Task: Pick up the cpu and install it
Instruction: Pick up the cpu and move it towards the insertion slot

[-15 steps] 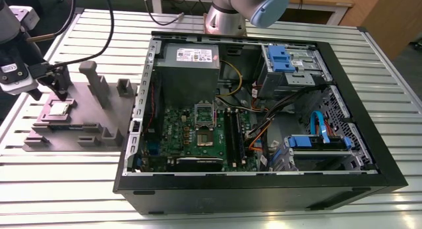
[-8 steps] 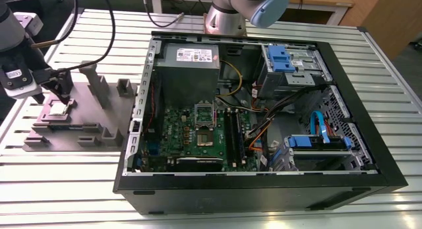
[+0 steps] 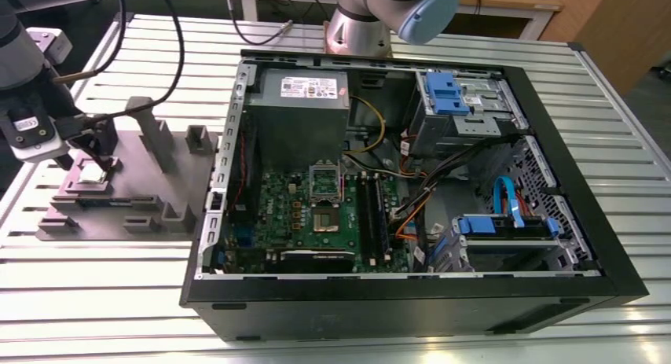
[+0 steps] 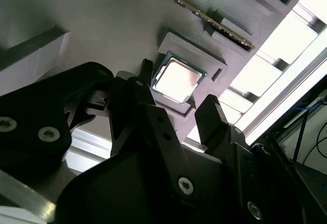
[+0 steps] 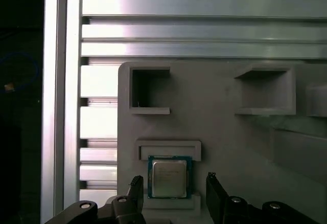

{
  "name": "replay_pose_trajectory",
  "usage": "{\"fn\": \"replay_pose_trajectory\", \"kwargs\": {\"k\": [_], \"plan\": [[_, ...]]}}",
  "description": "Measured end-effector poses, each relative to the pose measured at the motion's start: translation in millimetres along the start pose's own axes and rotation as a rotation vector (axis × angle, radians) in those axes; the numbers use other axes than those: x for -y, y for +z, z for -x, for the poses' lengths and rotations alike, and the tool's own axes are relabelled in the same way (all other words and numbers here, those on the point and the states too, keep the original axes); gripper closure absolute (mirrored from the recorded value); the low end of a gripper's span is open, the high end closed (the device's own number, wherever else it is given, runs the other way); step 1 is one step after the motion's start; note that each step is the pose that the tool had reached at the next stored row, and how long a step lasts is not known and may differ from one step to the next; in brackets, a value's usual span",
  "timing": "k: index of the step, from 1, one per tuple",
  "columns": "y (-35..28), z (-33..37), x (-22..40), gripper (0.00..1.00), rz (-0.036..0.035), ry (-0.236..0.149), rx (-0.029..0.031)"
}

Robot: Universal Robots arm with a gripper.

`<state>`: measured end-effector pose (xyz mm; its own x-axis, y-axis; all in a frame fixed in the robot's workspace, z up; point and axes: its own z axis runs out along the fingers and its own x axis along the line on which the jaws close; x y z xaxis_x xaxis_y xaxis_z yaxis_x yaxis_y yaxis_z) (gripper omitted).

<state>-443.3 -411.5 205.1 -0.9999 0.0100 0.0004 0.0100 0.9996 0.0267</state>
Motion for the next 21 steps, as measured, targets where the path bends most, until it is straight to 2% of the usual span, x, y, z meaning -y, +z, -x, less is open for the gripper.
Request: {"fn": "replay_pose_trajectory", "kwargs": {"k": [10,12,13,16,21], "plan": [[6.9,-1.3,0.1,0.40,0.0001,0.002,0.0002],[8.5,-1.3,0.1,0.38,0.0001,0.002,0.0002],[9.5,-1.3,0.2,0.33,0.0001,0.002,0.0002],[12.3,-1.3,0.3,0.33,0.0002,0.004,0.0002],[15.6,-1.3,0.3,0.33,0.0065,0.006,0.0003]]}}
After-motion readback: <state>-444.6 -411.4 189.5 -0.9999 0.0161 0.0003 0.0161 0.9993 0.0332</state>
